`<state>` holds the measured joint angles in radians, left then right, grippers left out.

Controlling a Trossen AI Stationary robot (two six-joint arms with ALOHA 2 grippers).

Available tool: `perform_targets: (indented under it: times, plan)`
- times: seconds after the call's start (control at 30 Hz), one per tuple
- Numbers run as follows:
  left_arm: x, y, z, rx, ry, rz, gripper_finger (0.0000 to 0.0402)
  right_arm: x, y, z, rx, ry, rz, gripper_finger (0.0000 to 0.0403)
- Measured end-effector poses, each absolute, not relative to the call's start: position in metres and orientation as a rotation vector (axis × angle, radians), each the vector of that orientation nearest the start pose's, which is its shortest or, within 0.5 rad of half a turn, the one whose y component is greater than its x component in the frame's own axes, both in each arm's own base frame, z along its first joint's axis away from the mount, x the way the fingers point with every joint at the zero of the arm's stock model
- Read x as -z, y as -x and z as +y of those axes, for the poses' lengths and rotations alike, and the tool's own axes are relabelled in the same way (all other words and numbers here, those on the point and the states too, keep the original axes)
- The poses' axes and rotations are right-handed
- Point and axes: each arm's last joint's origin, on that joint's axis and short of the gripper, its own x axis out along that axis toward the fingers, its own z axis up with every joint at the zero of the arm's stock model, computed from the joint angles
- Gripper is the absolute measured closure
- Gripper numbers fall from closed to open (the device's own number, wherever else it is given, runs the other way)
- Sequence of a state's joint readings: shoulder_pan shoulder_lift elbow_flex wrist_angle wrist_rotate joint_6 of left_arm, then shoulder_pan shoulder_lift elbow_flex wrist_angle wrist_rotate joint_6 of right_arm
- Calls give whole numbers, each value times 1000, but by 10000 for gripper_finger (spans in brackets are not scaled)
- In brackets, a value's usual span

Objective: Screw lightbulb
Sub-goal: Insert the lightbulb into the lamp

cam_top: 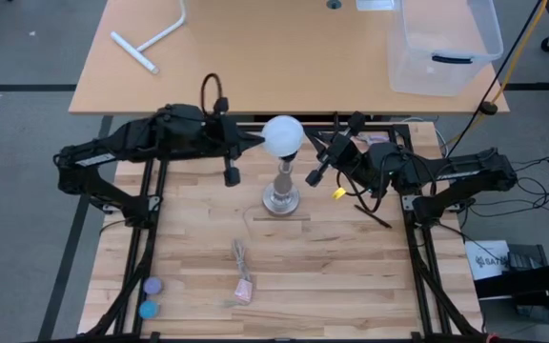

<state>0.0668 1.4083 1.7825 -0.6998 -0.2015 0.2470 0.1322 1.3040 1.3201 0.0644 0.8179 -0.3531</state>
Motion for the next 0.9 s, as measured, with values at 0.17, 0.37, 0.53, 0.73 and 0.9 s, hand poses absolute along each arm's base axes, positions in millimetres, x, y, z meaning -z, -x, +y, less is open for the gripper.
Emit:
perform_targets:
  times: [0.17, 0.37, 0.53, 0.73, 0.9]
  plan:
    - [-476, -276, 25, -225, -263, 364, 401, -430, -282, 16, 692, 302, 48, 403]
    - [-479, -275, 27, -239, -261, 345, 401, -429, -282, 16, 687, 305, 50, 403]
    - [-480, -276, 27, -240, -260, 334, 401, -429, -282, 16, 686, 305, 49, 403]
    - [-482, -276, 28, -243, -259, 310, 401, -429, -282, 16, 686, 304, 50, 403]
    - [-484, -277, 27, -244, -259, 295, 401, -429, -282, 17, 673, 304, 49, 403]
